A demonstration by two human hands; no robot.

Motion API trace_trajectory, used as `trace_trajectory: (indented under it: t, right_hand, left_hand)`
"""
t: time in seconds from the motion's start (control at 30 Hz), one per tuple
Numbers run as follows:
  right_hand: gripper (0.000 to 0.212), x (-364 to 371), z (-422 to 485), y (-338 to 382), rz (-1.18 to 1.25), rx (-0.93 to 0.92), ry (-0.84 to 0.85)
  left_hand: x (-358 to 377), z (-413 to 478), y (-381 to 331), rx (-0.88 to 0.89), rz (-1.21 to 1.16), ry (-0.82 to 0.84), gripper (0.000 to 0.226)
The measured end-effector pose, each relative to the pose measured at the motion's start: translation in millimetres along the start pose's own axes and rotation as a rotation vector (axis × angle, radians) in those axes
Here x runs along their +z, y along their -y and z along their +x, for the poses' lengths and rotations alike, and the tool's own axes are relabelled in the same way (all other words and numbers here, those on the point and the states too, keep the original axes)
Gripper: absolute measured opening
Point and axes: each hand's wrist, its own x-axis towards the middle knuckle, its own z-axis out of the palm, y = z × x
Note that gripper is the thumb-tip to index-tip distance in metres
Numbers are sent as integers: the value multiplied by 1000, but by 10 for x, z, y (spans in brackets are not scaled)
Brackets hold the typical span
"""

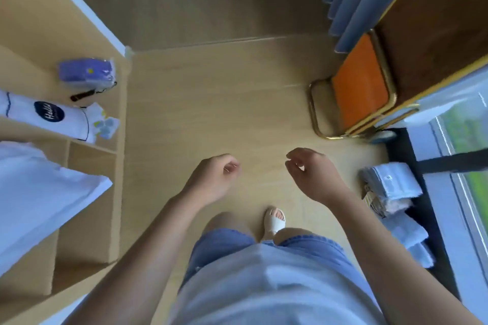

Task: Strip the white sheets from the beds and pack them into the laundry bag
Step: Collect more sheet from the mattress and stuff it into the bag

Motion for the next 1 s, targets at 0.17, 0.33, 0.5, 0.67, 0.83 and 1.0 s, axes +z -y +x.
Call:
trace_trajectory:
  t: [0.17, 0.33, 0.5, 0.67, 0.83, 1.0]
  right_hand:
    - [24, -99, 1262, 733, -60, -193, 124]
    - [25, 24, 2516, 1555, -110, -301, 171]
    - [27, -7, 3645, 2331, -80, -307, 229]
    - [25, -186, 4695, 2759, -74, -254, 241]
    - [21, -495, 5976, 2805, -109, -204, 227]
    - [29, -960, 7446, 3034, -193, -271, 249]
  left_hand:
    - [-725, 431, 197, -141, -250, -267, 14]
    - [-1543, 1144, 629, -302, -325, -342, 26]
    - [-2678, 2142, 689, -268, -311, -300, 13]
    - [-3585, 3318, 532, -188, -184, -214, 15]
    - [-4153, 4545, 99, -159, -140, -185, 21]
    - [-4854, 5678, -303, -192, -81, -197, 27]
